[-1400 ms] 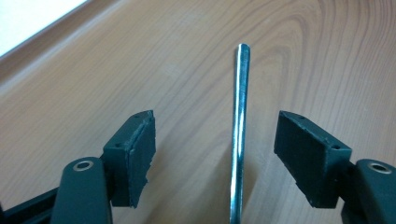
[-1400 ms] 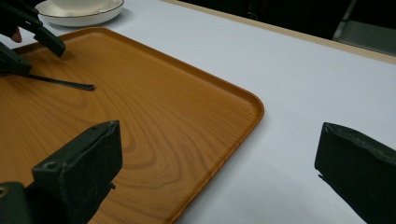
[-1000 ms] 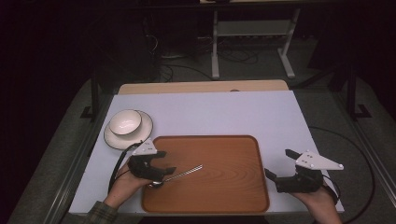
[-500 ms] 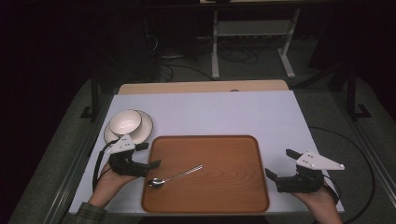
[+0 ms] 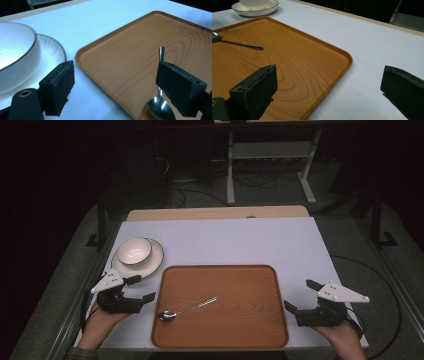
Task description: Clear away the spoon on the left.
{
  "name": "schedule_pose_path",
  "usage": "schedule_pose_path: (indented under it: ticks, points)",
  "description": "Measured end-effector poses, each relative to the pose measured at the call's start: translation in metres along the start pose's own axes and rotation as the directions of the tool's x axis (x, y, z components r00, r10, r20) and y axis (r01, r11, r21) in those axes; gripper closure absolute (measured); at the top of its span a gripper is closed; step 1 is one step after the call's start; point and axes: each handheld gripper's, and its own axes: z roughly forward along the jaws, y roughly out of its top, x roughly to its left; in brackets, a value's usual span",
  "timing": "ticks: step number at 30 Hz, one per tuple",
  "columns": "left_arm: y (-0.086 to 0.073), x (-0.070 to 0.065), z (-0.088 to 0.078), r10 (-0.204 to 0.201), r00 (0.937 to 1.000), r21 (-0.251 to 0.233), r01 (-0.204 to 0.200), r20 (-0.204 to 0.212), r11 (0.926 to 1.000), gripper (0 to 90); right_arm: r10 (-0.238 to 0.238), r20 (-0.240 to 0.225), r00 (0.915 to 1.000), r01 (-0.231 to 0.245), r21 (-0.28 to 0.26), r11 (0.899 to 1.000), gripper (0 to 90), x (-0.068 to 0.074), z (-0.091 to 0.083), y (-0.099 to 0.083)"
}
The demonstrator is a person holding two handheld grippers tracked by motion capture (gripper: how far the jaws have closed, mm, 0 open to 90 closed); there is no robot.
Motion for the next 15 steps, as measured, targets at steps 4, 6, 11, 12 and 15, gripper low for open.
schedule_pose_path:
  ticks: [4, 6, 11, 12, 15]
  points:
    - [-0.010, 0.007, -0.012, -0.021, 0.9995, -0.016, 0.020, -0.025, 0.9997, 15.0, 0.000, 0.001, 1.0000, 0.000, -0.002, 1.000, 0.2, 0.000, 0.000, 0.000]
    - [-0.014, 0.010, -0.016, -0.026, 0.9990, -0.015, 0.025, -0.037, 0.9996, 15.0, 0.000, -0.002, 1.0000, 0.000, -0.001, 1.000, 0.2, 0.000, 0.000, 0.000]
    - [-0.018, 0.014, -0.023, -0.038, 0.9982, -0.021, 0.037, -0.046, 0.9991, 15.0, -0.002, -0.003, 1.0000, 0.002, 0.000, 1.000, 0.2, 0.000, 0.000, 0.000]
    - [-0.018, 0.014, -0.024, -0.040, 0.9980, -0.024, 0.039, -0.049, 0.9989, 15.0, -0.004, -0.003, 1.0000, 0.004, 0.000, 1.000, 0.2, 0.000, 0.000, 0.000]
    - [-0.018, 0.015, -0.024, -0.043, 0.9978, -0.029, 0.042, -0.050, 0.9987, 15.0, -0.002, -0.003, 1.0000, 0.002, -0.001, 1.000, 0.2, 0.000, 0.000, 0.000]
